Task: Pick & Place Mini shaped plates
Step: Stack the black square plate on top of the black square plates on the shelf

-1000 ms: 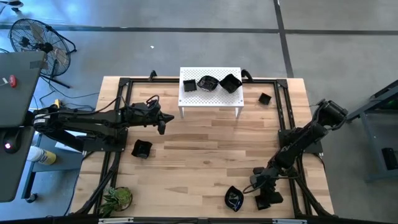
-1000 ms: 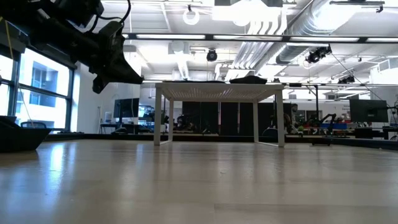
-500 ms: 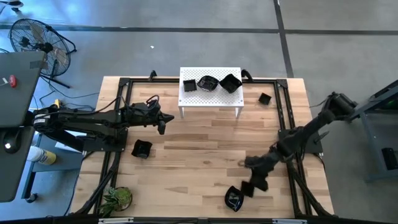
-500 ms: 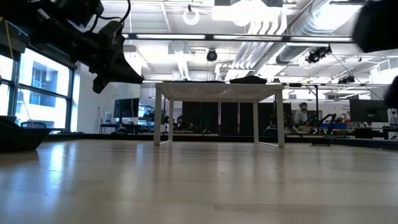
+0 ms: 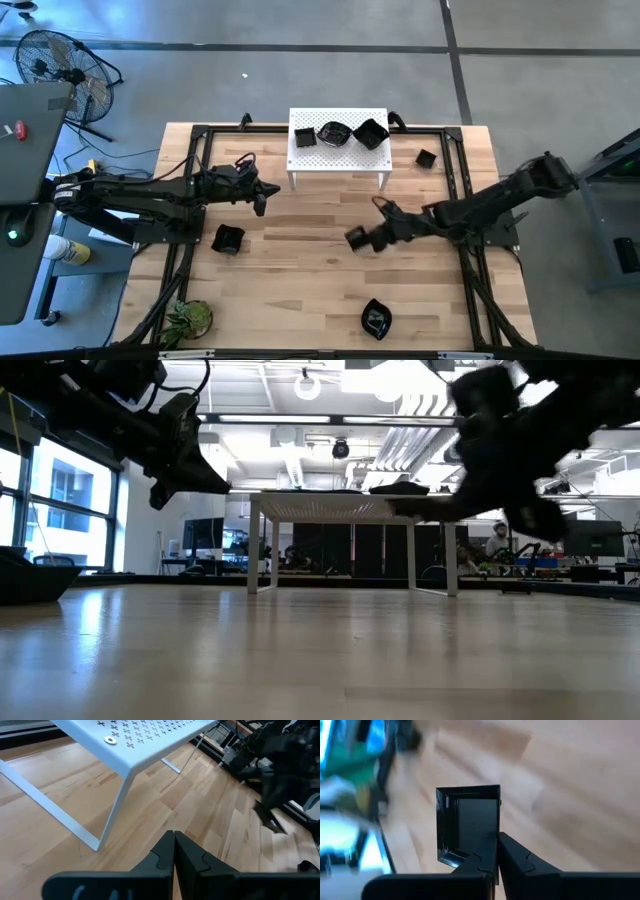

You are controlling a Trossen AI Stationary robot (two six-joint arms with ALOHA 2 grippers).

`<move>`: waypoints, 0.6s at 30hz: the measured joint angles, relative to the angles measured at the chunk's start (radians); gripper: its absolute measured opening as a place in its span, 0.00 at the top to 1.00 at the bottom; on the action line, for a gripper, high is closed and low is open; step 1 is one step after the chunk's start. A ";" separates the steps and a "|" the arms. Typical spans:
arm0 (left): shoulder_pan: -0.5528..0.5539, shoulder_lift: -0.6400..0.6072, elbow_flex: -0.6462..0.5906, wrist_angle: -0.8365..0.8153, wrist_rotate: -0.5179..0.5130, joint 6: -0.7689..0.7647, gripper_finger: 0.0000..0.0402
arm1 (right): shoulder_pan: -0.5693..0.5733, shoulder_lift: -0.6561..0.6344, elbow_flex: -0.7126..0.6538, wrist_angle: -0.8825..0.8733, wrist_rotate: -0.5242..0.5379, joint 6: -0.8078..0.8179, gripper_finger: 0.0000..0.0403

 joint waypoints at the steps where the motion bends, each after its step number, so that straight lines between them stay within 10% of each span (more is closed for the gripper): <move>1: 0.000 0.000 0.000 0.001 0.000 0.000 1.00 | -0.019 0.025 0.000 0.035 0.018 0.016 0.99; 18: 0.000 0.000 0.000 0.000 0.036 -0.001 1.00 | -0.219 0.596 0.422 0.065 -0.047 0.052 0.99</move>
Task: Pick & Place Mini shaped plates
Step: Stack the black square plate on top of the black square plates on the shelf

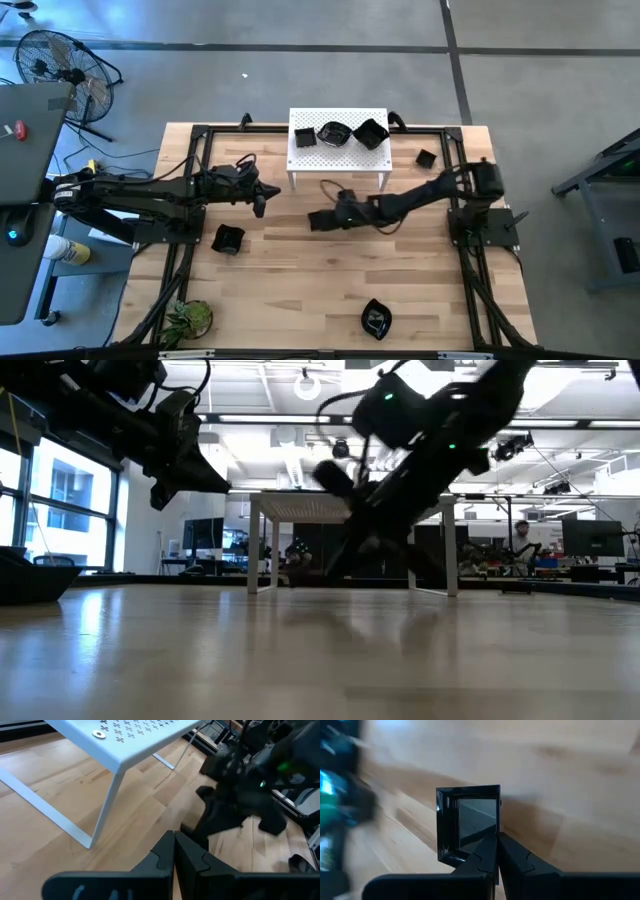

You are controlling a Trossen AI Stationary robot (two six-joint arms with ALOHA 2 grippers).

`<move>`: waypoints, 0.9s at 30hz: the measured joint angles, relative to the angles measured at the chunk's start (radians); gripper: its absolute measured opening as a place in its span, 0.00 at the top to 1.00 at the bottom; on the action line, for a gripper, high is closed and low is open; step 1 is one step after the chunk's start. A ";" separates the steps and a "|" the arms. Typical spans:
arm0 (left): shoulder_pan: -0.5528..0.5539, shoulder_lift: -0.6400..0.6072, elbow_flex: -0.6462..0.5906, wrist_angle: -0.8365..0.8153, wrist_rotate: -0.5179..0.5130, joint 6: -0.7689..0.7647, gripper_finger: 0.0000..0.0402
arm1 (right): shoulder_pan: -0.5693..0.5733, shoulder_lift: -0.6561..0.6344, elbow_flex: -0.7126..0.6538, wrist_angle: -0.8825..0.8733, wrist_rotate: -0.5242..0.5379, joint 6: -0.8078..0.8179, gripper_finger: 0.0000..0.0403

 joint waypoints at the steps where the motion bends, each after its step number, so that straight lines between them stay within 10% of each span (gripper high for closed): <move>1: 0.000 0.000 0.000 0.000 0.003 0.000 1.00 | -0.003 0.018 0.025 -0.038 -0.017 -0.002 0.99; 14: 0.000 0.000 0.000 -0.005 0.079 0.000 1.00 | -0.013 0.090 0.177 -0.062 -0.019 -0.148 0.83; 18: 0.000 0.000 0.000 -0.055 0.126 0.002 1.00 | -0.036 0.049 0.180 -0.066 -0.167 -0.291 0.77; 27: -0.118 0.010 0.046 -0.179 0.018 0.086 1.00 | 0.017 -0.228 -0.012 -0.066 -0.045 -0.601 0.98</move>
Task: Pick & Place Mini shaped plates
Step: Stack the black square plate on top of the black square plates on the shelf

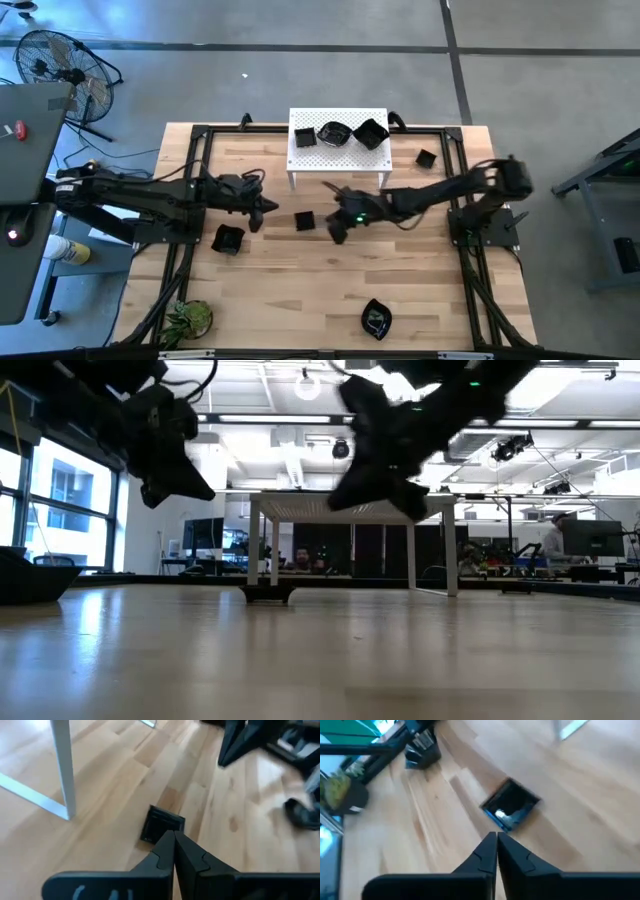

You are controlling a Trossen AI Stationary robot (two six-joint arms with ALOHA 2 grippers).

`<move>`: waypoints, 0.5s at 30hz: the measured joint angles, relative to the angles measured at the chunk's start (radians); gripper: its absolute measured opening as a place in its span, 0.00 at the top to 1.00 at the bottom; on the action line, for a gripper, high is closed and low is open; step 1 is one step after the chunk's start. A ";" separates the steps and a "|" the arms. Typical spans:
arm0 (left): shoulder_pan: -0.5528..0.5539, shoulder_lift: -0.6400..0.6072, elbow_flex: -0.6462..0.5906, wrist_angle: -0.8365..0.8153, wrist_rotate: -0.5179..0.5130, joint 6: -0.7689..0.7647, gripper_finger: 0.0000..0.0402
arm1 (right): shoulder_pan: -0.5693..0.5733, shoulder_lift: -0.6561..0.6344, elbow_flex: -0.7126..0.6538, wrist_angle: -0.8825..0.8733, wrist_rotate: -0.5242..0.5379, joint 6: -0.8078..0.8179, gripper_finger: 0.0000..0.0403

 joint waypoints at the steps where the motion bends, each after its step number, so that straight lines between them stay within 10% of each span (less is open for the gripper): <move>1: -0.015 0.011 0.016 -0.021 -0.032 0.010 1.00 | 0.003 -0.035 -0.039 0.022 0.015 -0.018 0.97; 15: -0.065 0.383 0.221 -0.111 -0.056 0.027 1.00 | -0.021 -0.528 -0.426 0.078 0.056 -0.055 0.98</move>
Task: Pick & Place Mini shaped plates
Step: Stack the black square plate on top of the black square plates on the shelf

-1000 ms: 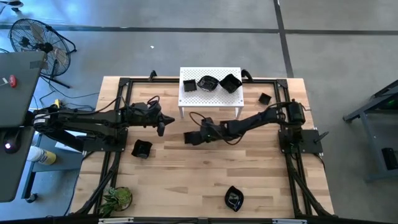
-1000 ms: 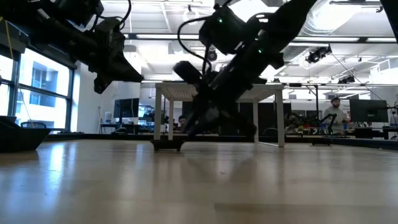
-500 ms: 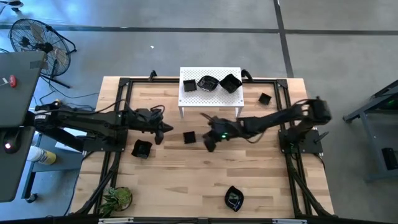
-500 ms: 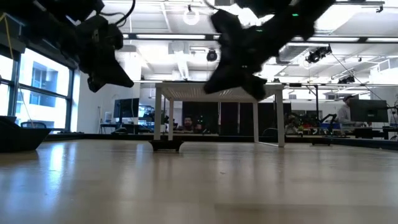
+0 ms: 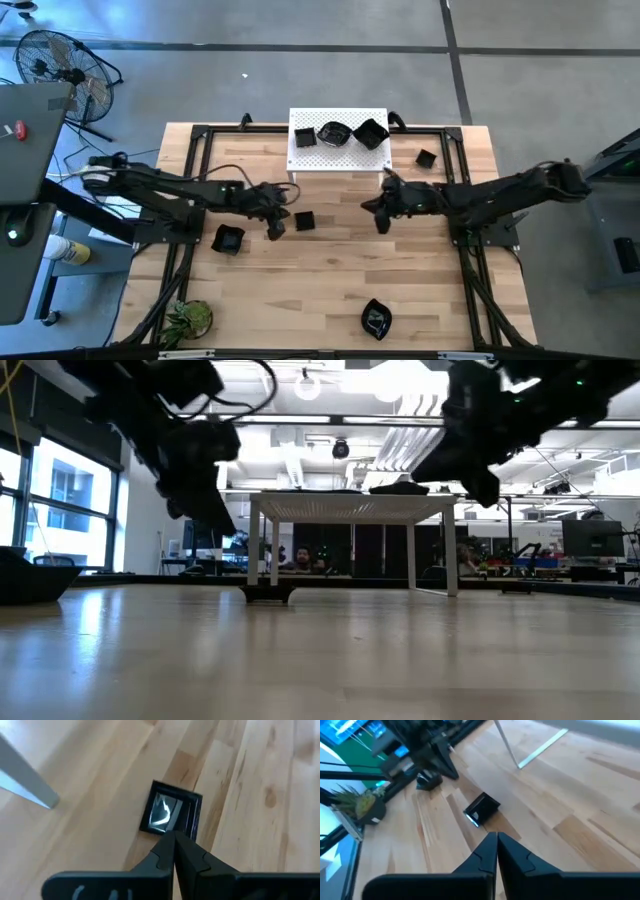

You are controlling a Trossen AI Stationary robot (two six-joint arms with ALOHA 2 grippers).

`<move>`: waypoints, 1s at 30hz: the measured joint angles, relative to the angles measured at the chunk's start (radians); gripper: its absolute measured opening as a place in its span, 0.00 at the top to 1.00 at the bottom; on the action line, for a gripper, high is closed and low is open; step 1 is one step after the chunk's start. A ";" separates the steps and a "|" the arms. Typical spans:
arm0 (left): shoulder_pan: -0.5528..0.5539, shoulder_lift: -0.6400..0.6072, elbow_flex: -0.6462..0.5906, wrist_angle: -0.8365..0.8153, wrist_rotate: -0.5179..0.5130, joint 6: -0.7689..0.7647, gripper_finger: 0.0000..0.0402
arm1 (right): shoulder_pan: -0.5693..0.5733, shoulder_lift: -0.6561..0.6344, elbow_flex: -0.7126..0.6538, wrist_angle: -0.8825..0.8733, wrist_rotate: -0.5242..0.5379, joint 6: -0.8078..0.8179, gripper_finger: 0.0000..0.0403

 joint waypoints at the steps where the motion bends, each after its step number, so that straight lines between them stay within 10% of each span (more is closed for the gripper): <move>1: 0.000 0.027 0.017 -0.002 0.008 0.000 0.99 | 0.000 -0.023 -0.013 0.001 0.001 -0.005 0.98; 12: 0.000 0.249 0.172 0.001 0.113 0.073 0.77 | 0.000 -0.138 -0.090 -0.023 0.023 -0.048 0.99; 30: -0.085 0.362 0.242 -0.053 -0.037 0.069 0.75 | 0.001 -0.136 -0.090 -0.031 0.020 -0.114 0.99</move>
